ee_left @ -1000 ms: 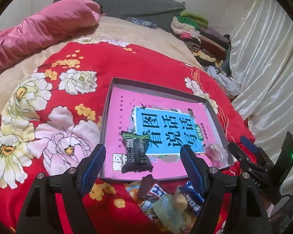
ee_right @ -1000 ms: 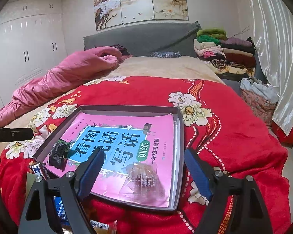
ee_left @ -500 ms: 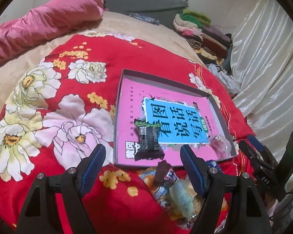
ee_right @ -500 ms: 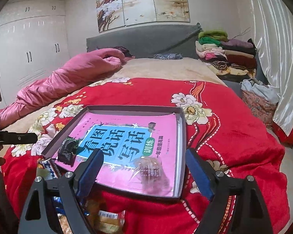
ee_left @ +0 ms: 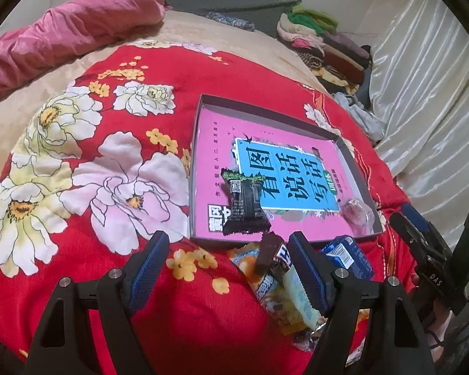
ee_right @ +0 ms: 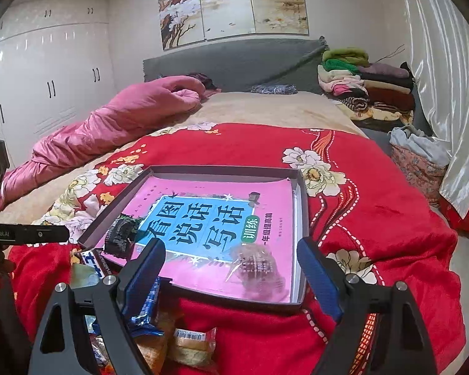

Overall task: Organize snacks
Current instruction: 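Withdraw both open tools from the tray back toward the snack pile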

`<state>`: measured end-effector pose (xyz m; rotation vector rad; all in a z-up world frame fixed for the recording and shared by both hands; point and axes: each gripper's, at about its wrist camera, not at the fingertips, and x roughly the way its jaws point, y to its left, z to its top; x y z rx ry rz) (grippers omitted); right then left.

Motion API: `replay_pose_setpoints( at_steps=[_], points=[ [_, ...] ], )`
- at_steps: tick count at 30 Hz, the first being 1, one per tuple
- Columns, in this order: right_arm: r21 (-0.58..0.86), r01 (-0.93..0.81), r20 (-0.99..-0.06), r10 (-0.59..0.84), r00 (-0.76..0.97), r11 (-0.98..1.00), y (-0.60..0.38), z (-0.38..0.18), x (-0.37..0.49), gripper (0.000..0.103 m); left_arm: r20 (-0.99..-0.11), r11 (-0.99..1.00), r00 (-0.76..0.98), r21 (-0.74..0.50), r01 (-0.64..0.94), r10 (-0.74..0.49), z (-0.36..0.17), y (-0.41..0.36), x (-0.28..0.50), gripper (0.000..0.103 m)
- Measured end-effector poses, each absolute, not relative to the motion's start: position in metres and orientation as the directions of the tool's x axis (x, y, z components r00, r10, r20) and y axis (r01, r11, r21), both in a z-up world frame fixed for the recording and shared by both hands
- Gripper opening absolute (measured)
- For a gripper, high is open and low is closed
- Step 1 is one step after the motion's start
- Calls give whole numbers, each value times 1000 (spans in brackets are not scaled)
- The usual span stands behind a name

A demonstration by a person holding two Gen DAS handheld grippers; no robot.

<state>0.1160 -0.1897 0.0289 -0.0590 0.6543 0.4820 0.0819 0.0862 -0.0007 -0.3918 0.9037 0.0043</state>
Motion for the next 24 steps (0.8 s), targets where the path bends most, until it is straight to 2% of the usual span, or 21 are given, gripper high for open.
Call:
replay_pose_setpoints(
  at_steps=[24],
  points=[
    [92,-482,-620,429,657,871,-173,32,91,86,-803,939,560,-322,-120,-204,-14,67,59,80]
  ],
)
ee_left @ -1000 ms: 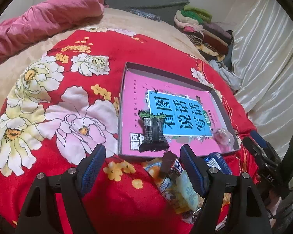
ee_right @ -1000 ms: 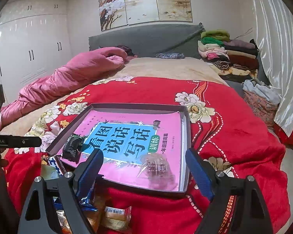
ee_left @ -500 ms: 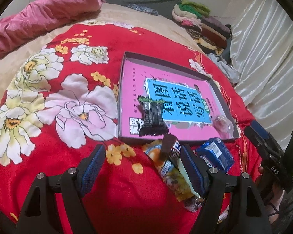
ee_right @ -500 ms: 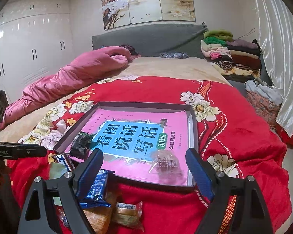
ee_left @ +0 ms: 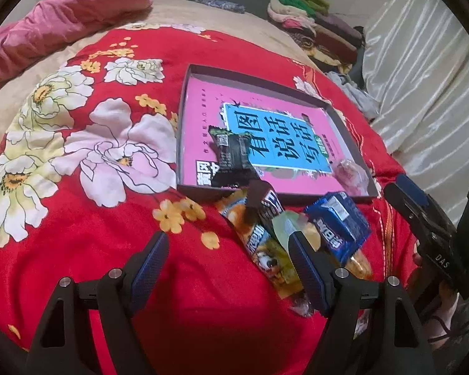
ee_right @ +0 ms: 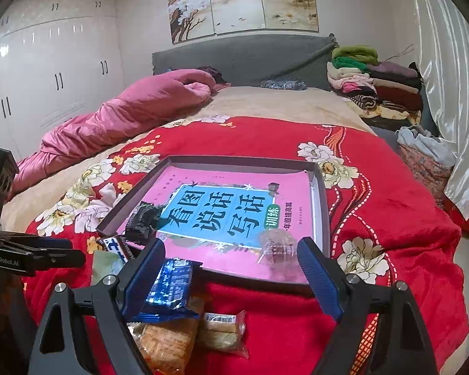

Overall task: Organize snacks
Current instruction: 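Withdraw both open tools from the tray back toward the snack pile, then grasp the blue biscuit packet with the right tool while the left tool reaches into the pile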

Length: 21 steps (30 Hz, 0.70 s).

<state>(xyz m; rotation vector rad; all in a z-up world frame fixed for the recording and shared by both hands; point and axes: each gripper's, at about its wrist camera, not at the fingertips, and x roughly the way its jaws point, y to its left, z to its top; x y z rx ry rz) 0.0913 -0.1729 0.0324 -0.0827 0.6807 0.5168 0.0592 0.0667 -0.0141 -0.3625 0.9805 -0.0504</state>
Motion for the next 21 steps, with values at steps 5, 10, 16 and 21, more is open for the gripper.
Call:
replay_pose_setpoints(
  at_steps=[5,10,16,21],
  points=[
    [93,-495,-631,436,642,864,-169,31,87,86,-807,939,552,-324,-116,-210,-16,64,56,80],
    [101,-509,-644,447,622,855,-163,27,83,86,-817,942,539,-315,-117,-206,-17,63,53,80],
    [109,-528,-659,458,596,843,-156,24,79,86,-830,945,523,-302,-128,-194,-20,65,47,80],
    [99,-551,-676,463,574,828,-147,20,74,86,-843,941,503,-304,-148,-193,-29,67,46,80]
  ],
)
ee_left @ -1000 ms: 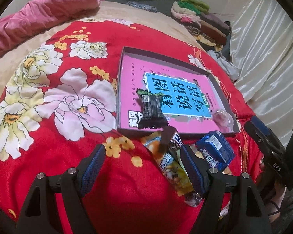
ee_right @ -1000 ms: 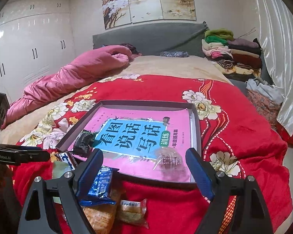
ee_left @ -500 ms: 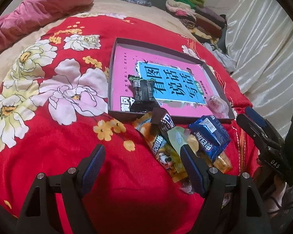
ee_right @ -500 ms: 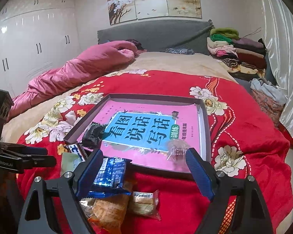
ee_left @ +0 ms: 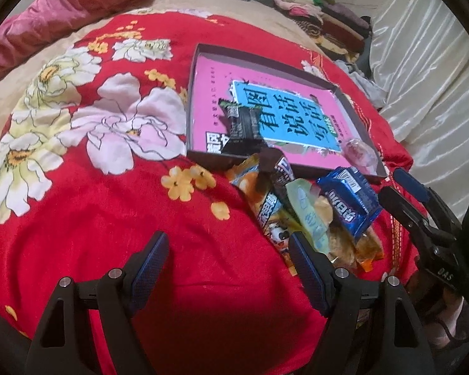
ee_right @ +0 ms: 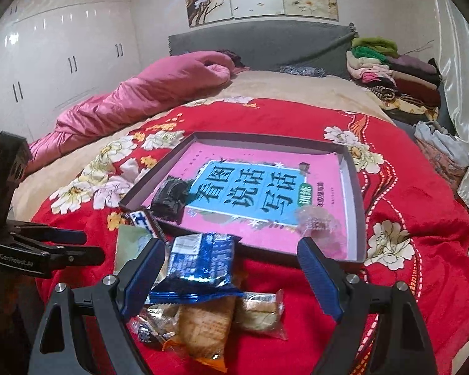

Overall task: Organize snacks
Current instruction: 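Grasp the blue biscuit packet with the right tool while the left tool reaches into the pile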

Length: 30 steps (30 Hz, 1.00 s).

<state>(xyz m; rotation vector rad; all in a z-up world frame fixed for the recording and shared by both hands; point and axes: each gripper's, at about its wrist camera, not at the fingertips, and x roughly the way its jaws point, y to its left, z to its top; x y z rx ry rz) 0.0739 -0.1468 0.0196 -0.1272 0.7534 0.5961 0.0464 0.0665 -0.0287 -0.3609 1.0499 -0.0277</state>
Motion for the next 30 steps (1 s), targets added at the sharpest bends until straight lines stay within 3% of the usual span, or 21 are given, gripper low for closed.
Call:
replay_pose_setpoints(
  at_steps=[30],
  points=[
    [62,-620,-746,449,492,782,-119,-10,76,86,-834,939,503,-324,-118,-225,-52,47,69,80]
  ],
)
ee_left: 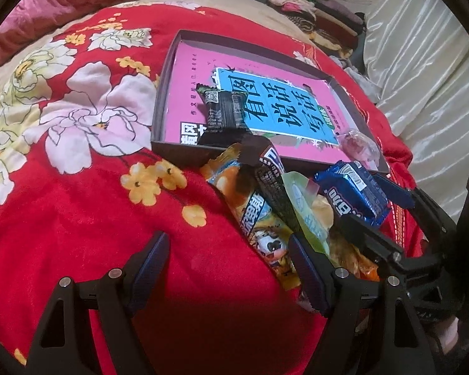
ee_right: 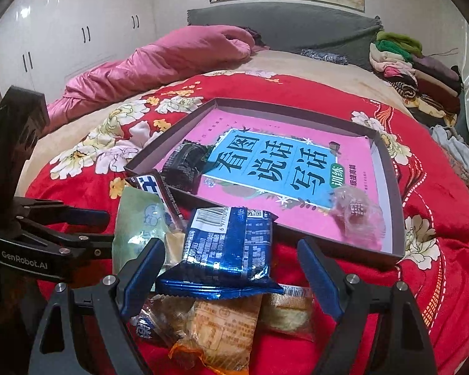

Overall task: Organize snacks
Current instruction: 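Grasp the blue biscuit packet with the right tool while the left tool reaches into the pile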

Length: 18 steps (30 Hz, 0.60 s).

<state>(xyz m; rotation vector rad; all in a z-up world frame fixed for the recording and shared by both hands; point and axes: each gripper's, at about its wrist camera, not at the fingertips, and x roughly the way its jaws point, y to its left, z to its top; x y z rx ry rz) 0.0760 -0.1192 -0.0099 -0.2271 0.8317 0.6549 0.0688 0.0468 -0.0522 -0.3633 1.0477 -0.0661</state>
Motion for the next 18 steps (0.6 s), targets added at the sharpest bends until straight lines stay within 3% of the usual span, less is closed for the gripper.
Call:
replay_pose_setpoints(
  at_steps=[8,10,18],
  points=[
    [52,-612,-751,435,496,789,-120,-14,81,85,-824,933,515,-340,-119,-235,-54,43,77,79],
    [60,-617,-759,437,482,785,-120,-16,83,81,-825,930,511,-347,-120,-242,-56,44,78,77],
    [64,-640,-764,451,463,765,-117,-20,84,75,-834,931,486,-351,-102,-261,-61,41,79,63]
  ],
)
